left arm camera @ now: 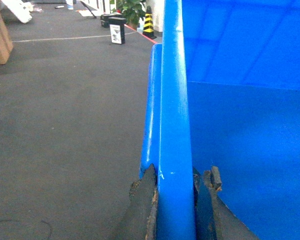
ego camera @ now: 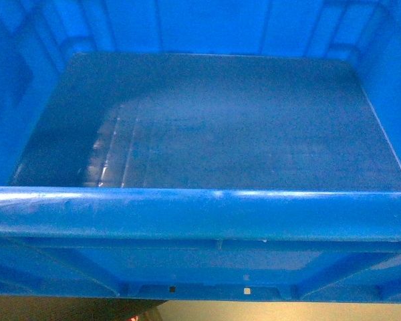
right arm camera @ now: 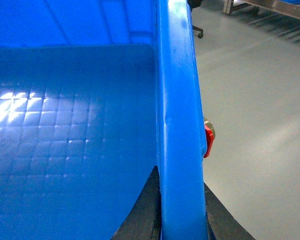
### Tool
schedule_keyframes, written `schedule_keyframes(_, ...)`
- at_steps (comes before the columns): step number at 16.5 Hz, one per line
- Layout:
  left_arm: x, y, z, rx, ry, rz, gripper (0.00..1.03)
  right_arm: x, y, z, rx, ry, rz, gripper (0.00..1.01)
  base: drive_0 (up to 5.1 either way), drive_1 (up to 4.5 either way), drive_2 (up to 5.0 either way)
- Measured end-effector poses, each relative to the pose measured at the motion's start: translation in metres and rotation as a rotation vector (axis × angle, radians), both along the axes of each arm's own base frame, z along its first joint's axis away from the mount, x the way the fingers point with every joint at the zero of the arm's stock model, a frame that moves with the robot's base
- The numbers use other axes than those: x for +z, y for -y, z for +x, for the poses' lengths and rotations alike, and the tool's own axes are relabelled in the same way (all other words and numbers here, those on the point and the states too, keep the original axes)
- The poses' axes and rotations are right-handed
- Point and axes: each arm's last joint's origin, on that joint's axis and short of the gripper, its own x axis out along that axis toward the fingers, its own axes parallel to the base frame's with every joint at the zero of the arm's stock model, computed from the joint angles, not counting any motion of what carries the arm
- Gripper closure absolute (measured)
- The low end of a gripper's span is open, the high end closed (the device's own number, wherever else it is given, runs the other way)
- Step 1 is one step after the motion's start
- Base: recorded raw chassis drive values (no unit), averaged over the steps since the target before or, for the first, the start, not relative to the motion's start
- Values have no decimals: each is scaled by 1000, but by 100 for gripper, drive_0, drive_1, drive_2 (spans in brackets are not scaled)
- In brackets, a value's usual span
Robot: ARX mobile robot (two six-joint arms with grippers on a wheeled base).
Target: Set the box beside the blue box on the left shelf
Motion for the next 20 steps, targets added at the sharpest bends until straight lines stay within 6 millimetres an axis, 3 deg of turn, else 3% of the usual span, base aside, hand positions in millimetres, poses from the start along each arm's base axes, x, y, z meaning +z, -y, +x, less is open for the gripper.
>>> schedule_keyframes(20, 0, 0, 0, -1, 0, 0, 93, 0, 0, 0, -1, 0, 0, 92, -149, -149, -149)
